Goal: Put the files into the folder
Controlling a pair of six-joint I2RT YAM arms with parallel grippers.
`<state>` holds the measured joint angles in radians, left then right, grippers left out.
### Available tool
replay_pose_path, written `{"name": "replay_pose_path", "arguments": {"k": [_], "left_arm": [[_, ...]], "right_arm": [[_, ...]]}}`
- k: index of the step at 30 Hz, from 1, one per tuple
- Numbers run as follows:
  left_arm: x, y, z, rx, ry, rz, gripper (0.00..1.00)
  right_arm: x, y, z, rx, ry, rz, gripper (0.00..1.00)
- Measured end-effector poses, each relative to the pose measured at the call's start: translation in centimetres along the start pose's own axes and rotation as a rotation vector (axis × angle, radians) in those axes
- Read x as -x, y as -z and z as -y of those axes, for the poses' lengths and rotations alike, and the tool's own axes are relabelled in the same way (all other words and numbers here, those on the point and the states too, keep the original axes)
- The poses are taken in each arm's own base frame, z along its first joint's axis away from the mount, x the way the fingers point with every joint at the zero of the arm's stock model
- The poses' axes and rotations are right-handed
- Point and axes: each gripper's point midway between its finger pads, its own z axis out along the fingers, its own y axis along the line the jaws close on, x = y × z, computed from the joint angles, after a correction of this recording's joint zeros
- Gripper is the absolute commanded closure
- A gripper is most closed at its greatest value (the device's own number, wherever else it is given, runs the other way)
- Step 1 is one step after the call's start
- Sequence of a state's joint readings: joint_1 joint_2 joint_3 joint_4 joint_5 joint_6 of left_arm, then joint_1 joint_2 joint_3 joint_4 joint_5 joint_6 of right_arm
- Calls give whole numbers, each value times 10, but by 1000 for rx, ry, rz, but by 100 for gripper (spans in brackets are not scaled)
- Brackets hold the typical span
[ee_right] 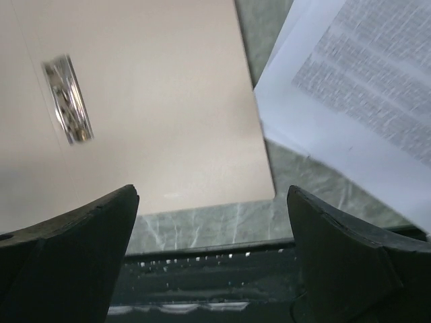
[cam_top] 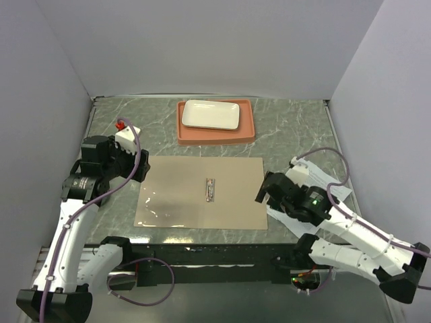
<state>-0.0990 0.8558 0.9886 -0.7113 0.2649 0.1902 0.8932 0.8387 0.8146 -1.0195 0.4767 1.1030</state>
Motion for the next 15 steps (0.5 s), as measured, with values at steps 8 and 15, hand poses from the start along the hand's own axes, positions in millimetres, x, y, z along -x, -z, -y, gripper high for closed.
{"name": "replay_pose_path", "arguments": {"k": [8, 15], "left_arm": [[1, 0, 0, 2, -10, 11, 15], [4, 6, 0, 7, -26, 32, 14]], "right_arm": [[34, -43, 37, -275, 45, -28, 1], [33, -85, 21, -351, 158, -127, 3]]}}
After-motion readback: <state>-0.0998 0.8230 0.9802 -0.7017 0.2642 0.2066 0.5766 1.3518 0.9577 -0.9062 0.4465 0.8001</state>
